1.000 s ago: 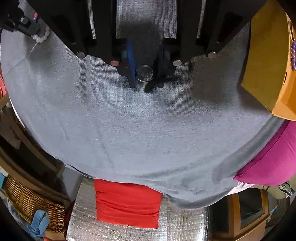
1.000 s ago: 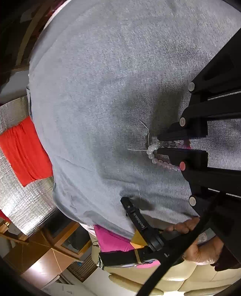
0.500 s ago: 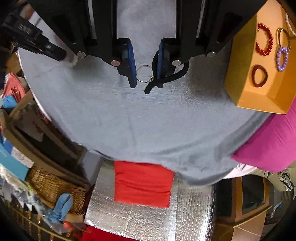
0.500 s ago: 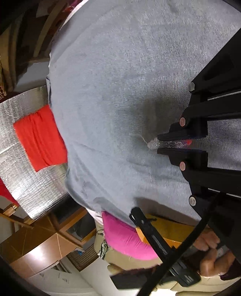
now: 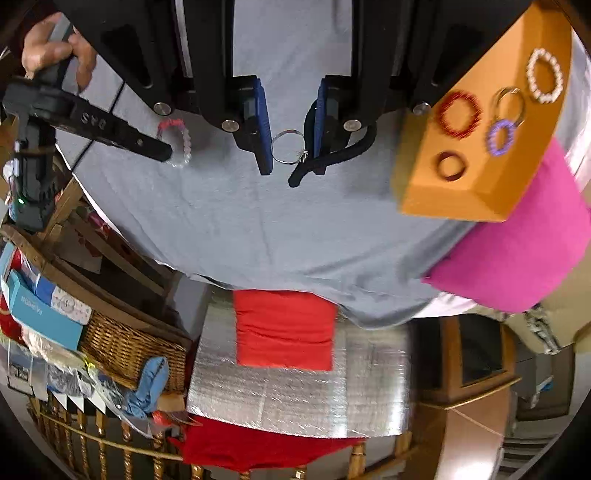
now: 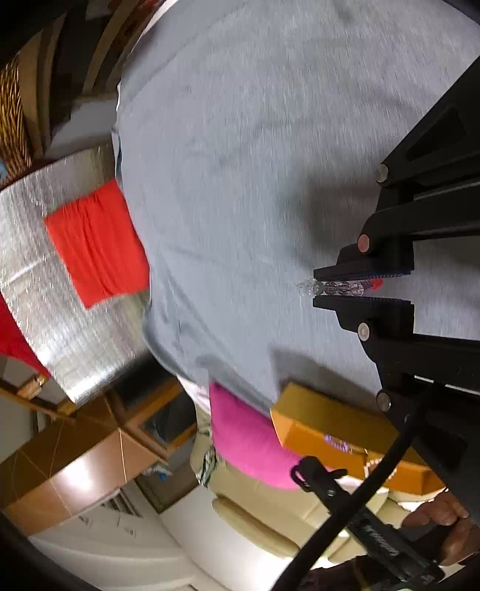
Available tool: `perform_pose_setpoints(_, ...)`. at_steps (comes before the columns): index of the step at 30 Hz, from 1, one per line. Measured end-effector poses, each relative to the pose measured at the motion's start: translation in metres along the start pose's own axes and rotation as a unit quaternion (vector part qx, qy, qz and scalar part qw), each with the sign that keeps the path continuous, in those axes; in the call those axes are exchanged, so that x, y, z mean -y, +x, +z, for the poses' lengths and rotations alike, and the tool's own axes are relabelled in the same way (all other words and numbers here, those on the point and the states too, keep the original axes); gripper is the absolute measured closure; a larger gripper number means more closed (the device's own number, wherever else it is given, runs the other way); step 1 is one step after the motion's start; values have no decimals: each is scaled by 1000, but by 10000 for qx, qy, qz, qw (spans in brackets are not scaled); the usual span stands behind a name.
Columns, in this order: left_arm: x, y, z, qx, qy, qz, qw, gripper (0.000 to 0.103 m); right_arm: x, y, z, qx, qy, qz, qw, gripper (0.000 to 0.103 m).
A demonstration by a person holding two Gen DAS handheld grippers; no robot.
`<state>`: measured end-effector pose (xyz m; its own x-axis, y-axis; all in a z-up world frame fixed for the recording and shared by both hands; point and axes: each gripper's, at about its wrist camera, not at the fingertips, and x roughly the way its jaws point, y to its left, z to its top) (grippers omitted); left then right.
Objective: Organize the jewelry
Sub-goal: 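Carry the pink-beaded bracelet and black ring cord with both tools over the orange tray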
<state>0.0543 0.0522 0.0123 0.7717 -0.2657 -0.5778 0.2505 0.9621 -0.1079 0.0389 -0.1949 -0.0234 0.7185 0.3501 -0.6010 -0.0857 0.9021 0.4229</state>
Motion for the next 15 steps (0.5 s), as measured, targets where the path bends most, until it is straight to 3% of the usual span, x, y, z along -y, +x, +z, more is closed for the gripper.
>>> perform_pose_setpoints(5, -36, -48, -16, 98, -109, 271, 9995, 81, -46, 4, -10, -4, -177, 660, 9977, 95)
perform_pose_setpoints(9, -81, -89, -33, 86, -125, 707, 9974, 81, -96, 14, -22, -195, -450, 1232, 9912, 95)
perform_pose_setpoints(15, -145, -123, -67, -125, -458, 1202, 9916, 81, -177, 25, -47, -557, -707, 2160, 9722, 95)
